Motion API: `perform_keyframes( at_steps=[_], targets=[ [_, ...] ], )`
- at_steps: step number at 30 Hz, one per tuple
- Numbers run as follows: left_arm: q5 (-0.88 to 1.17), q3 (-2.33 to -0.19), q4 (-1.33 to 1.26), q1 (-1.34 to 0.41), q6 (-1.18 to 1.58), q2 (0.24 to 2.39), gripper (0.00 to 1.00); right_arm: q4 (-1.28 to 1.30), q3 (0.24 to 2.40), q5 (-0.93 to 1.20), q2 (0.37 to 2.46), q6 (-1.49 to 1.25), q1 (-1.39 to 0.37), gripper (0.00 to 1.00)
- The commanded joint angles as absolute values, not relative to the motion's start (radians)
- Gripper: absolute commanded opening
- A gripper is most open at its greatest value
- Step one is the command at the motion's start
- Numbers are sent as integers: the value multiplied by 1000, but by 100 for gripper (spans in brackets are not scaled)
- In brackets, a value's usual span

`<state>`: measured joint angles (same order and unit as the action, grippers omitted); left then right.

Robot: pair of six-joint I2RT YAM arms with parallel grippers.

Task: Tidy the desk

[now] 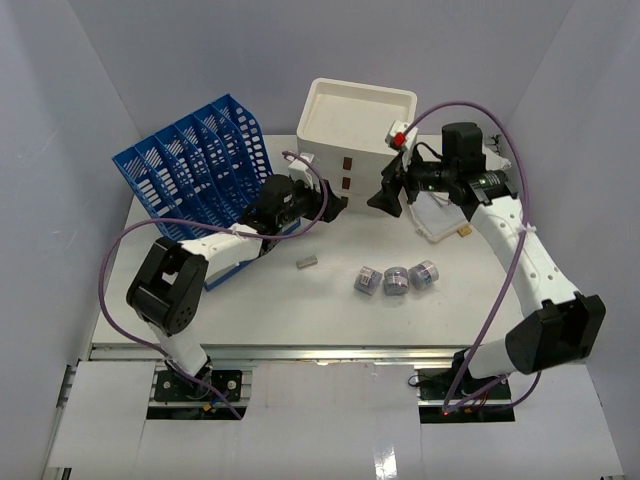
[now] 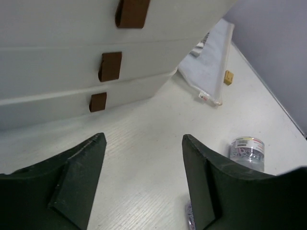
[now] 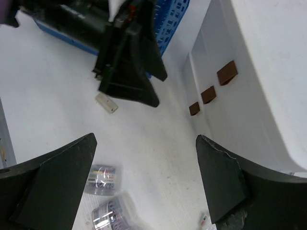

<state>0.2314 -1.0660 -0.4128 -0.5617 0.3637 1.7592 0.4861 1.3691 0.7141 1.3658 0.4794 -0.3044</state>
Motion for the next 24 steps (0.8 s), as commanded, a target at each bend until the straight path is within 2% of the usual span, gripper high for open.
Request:
perform_keyframes(
  at_steps=[1, 8, 18, 22, 24],
  targets=[
    [162, -1161, -394, -558, 385, 1831, 67, 415, 1213, 757, 1264, 487, -288, 90],
    [50, -1266, -420, -578, 368, 1945, 65, 364, 1045, 815, 1170, 512, -253, 91],
    [-103, -1422, -388, -617, 354, 2051, 65, 339, 1000, 850, 1140, 488, -215, 91],
    [-177, -1436, -390, -625, 384, 2058, 57, 334, 991, 878, 1139, 482, -205, 91],
    [-207, -1444, -387, -627, 399, 2062, 46, 336, 988, 881, 1134, 481, -202, 91]
  ],
)
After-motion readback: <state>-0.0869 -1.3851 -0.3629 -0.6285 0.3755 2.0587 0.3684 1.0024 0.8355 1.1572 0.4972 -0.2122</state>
